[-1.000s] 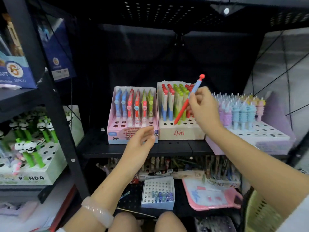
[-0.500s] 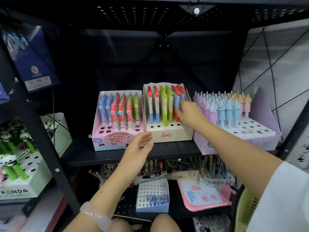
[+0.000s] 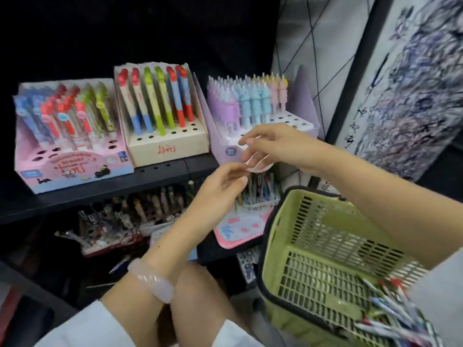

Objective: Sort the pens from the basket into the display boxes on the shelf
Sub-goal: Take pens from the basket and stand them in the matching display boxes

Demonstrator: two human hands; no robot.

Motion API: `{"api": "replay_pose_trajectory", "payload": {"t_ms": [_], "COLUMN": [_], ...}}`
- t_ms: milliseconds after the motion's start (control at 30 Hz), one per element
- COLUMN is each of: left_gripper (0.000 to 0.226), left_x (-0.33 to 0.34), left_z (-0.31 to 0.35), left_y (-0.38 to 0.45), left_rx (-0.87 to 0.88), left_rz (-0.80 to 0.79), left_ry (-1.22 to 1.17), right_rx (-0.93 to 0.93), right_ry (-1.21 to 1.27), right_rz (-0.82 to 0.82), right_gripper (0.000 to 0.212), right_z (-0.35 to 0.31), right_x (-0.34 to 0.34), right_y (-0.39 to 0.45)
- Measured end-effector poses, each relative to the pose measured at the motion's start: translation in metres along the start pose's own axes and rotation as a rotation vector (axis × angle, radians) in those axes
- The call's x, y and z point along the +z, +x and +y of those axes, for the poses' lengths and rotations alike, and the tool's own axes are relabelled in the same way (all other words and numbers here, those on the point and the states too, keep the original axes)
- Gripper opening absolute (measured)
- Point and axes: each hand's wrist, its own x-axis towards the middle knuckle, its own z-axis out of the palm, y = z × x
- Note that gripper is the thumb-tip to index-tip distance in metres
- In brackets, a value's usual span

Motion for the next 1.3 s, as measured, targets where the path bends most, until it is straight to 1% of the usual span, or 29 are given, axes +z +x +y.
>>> {"api": "replay_pose_trajectory", "payload": {"t_ms": [67,100,167,233,300,367,400,467,533,600,633,667,767,833,867,933,1000,1033,1100,1167,1233,1267,1300], "left_gripper": [0.021,0.021,0.02,0.018,0.017,0.016,0.016,0.016,0.018,0.02,0.02,0.02,0.022,0.023,0.023,0.023,0.024,0.024,0.024,0.022,0.018,0.019,0.024], "left_x": [0.036,0.053,0.085,0.113,0.135,0.152,0.159,0.167,0.171,0.171,0.171,0.17,0.167,0.165,0.164,0.163,0.161,0.16,0.158,0.157,0.157,0.159,0.16], "left_z": [-0.006,-0.01,-0.021,-0.035,-0.05,-0.062,-0.067,-0.075,-0.083,-0.09,-0.094,-0.096,-0.102,-0.103,-0.104,-0.104,-0.102,-0.101,-0.099,-0.096,-0.093,-0.091,-0.088], "left_y": [0.002,0.003,0.006,0.008,0.01,0.011,0.011,0.011,0.011,0.011,0.012,0.012,0.013,0.013,0.013,0.013,0.014,0.013,0.013,0.013,0.011,0.01,0.008], "left_rx": [0.001,0.0,-0.021,-0.058,-0.104,-0.138,-0.151,-0.169,-0.184,-0.196,-0.201,-0.207,-0.222,-0.218,-0.217,-0.218,-0.219,-0.217,-0.217,-0.228,-0.284,-0.33,-0.381], "left_rz": [-0.094,-0.144,-0.248,-0.344,-0.422,-0.499,-0.531,-0.564,-0.568,-0.563,-0.563,-0.564,-0.561,-0.558,-0.558,-0.557,-0.552,-0.546,-0.531,-0.512,-0.507,-0.522,-0.545], "left_ry": [-0.021,-0.021,-0.007,0.039,0.107,0.163,0.183,0.209,0.204,0.219,0.233,0.244,0.242,0.233,0.228,0.219,0.213,0.211,0.213,0.206,0.185,0.166,0.125], "right_rx": [0.102,0.163,0.289,0.41,0.529,0.624,0.673,0.787,0.863,0.87,0.847,0.82,0.72,0.684,0.675,0.678,0.7,0.712,0.735,0.708,0.612,0.555,0.505], "right_ry": [0.022,0.013,-0.051,-0.159,-0.366,-0.573,-0.635,-0.722,-0.777,-0.902,-0.966,-1.032,-1.222,-1.246,-1.225,-1.118,-0.917,-0.797,-0.519,-0.216,0.133,0.301,0.438], "right_rz": [-0.019,0.002,0.06,0.079,-0.004,-0.144,-0.208,-0.33,-0.48,-0.626,-0.662,-0.668,-0.578,-0.527,-0.489,-0.338,-0.159,-0.098,-0.019,0.054,0.13,0.154,0.169], "right_gripper": [0.015,0.016,0.018,0.017,0.017,0.024,0.028,0.046,0.075,0.101,0.108,0.11,0.097,0.091,0.087,0.081,0.072,0.065,0.054,0.044,0.028,0.019,0.011], "right_z": [0.039,0.061,0.11,0.16,0.206,0.247,0.265,0.293,0.318,0.339,0.346,0.352,0.367,0.373,0.374,0.374,0.366,0.357,0.331,0.301,0.267,0.25,0.233], "right_x": [-0.02,-0.029,-0.044,-0.056,-0.062,-0.065,-0.064,-0.059,-0.053,-0.043,-0.036,-0.028,-0.007,-0.004,-0.005,-0.008,-0.01,-0.011,-0.016,-0.022,-0.025,-0.024,-0.021], "right_y": [-0.031,-0.047,-0.077,-0.107,-0.136,-0.162,-0.174,-0.194,-0.209,-0.222,-0.228,-0.233,-0.244,-0.245,-0.245,-0.24,-0.231,-0.225,-0.209,-0.19,-0.172,-0.165,-0.158]}}
